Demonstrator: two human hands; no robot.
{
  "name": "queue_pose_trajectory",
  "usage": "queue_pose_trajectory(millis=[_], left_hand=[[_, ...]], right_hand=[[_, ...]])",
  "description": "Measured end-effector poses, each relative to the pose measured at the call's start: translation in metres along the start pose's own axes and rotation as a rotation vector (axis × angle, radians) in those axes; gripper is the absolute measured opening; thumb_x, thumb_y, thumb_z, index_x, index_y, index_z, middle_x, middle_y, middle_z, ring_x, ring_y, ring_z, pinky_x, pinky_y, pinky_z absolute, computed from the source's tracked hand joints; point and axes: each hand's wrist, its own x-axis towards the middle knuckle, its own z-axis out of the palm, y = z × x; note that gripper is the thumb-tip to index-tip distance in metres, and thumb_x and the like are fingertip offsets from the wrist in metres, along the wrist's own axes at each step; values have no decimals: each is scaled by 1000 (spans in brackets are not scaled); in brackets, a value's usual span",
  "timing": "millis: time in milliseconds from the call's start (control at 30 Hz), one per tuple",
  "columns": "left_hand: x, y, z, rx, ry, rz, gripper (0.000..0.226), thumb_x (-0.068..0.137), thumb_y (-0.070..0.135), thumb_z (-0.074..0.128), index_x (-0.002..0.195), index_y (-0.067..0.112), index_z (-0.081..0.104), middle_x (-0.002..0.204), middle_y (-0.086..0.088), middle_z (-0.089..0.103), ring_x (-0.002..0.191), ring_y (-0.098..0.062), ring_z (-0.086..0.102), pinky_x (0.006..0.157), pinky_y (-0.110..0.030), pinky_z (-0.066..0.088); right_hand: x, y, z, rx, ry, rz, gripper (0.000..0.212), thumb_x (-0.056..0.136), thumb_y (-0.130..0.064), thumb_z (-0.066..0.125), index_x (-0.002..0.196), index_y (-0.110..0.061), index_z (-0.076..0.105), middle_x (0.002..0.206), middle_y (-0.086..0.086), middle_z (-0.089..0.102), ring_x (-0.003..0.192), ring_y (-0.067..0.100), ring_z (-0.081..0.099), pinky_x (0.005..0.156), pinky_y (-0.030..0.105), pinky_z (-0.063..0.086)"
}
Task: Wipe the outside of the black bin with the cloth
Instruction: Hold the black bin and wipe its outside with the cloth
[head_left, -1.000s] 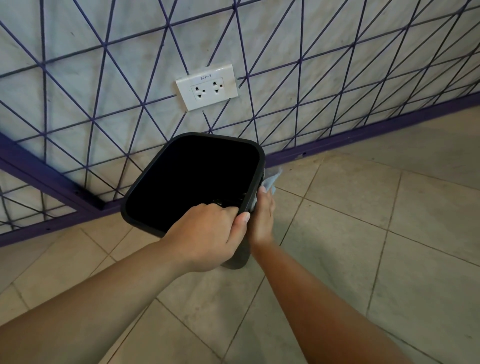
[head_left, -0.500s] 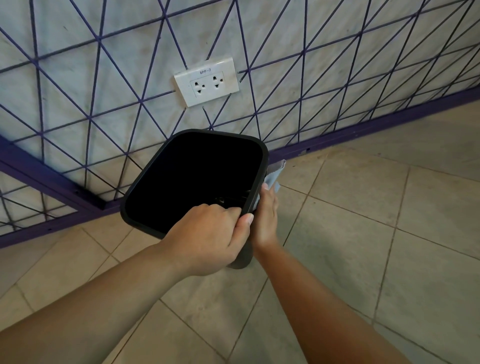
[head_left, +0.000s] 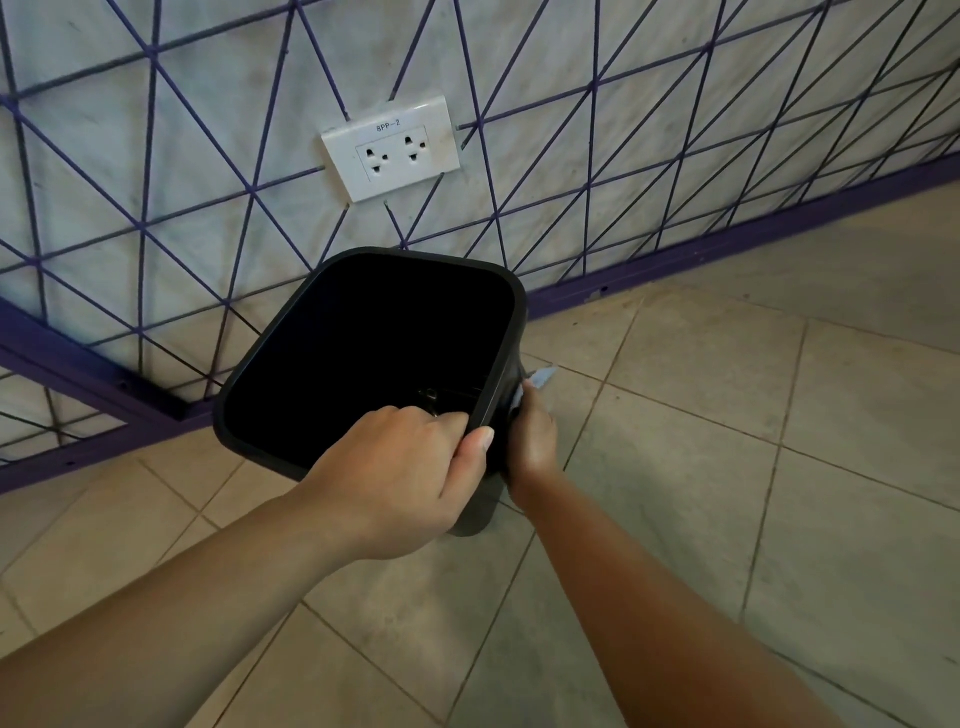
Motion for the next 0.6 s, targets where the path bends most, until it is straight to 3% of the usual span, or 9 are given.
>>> queue_pose_trajectory(millis=[167, 333, 467, 533, 600], left_hand=[[2, -1, 0, -26, 15, 22, 42, 97, 48, 19, 66, 30, 41, 52, 5, 47, 46, -13, 49, 48, -29, 33], [2, -3, 2, -31, 40, 38, 42, 100, 46, 20, 65, 32, 40, 51, 8, 47, 45, -10, 49, 47, -25, 32], [1, 0, 1, -44, 17, 16, 43, 96, 49, 21, 65, 29, 43, 51, 7, 46, 45, -11, 48, 48, -30, 34], [1, -1, 1, -49, 11, 3, 43, 96, 49, 21, 67, 28, 45, 52, 6, 49, 48, -12, 51, 49, -32, 38], [2, -1, 1, -45, 15, 6, 41, 96, 49, 21, 67, 30, 44, 53, 6, 50, 48, -12, 52, 49, -30, 38]], right_hand=[[3, 9, -4, 64, 15, 14, 69, 115, -48, 38, 171, -9, 34, 170, 22, 44, 157, 40, 46, 133, 58, 35], [-24, 27, -3, -94, -23, -272, 78, 102, -59, 34, 172, -24, 34, 170, 4, 37, 156, 24, 40, 134, 51, 32], [-8, 24, -5, -5, -5, -163, 62, 117, -45, 31, 174, -19, 31, 177, 13, 33, 164, 35, 37, 136, 57, 29], [-14, 18, -1, -61, -19, -233, 74, 109, -59, 35, 174, -23, 31, 177, 10, 30, 164, 31, 35, 136, 56, 28], [-31, 21, 0, -137, -53, -359, 99, 87, -76, 32, 174, -28, 28, 178, 4, 26, 166, 24, 25, 138, 52, 23]])
